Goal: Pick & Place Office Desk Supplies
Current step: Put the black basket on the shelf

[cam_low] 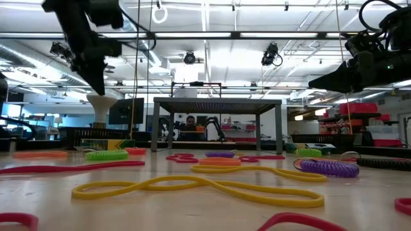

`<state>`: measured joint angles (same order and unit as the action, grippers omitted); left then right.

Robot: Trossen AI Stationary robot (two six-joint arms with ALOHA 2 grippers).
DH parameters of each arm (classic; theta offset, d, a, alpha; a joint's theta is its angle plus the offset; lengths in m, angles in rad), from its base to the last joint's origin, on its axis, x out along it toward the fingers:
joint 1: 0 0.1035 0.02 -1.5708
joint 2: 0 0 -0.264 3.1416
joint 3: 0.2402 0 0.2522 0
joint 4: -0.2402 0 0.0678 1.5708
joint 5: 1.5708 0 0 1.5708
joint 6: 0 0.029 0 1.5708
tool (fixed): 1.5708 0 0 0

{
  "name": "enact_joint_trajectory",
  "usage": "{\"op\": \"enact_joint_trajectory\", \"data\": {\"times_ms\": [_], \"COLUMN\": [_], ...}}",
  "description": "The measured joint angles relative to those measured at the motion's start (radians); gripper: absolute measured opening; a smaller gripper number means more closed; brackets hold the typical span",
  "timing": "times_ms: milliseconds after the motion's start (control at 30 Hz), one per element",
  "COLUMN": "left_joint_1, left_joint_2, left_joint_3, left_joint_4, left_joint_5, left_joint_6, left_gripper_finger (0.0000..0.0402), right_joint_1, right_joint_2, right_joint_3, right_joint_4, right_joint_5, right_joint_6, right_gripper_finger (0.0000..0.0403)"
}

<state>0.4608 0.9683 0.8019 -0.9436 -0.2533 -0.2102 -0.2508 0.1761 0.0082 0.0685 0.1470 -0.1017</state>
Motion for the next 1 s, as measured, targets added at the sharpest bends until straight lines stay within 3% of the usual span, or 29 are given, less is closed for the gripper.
{"op": "enact_joint_trajectory", "data": {"times_ms": [267, 500, 733, 1000], "left_joint_1": [0.144, 0.194, 0.196, 0.210], "left_joint_2": [0.201, 0.353, 0.401, 0.438], "left_joint_3": [0.000, -0.001, -0.001, -0.001], "left_joint_4": [0.141, 0.185, 0.173, 0.159], "left_joint_5": [0.081, 0.069, 0.097, 0.054], "left_joint_6": [0.120, 0.132, 0.134, 0.099], "left_gripper_finger": [0.0130, 0.0171, 0.0167, 0.0112], "right_joint_1": [0.000, 0.000, 0.000, 0.000], "right_joint_2": [0.000, 0.000, 0.000, 0.000], "right_joint_3": [0.000, 0.000, 0.000, 0.000], "right_joint_4": [0.000, 0.000, 0.000, 0.000], "right_joint_5": [0.000, 0.000, 0.000, 0.000], "right_joint_6": [0.000, 0.000, 0.000, 0.000], "right_gripper_finger": [0.0027, 0.0027, 0.0027, 0.0027]}}
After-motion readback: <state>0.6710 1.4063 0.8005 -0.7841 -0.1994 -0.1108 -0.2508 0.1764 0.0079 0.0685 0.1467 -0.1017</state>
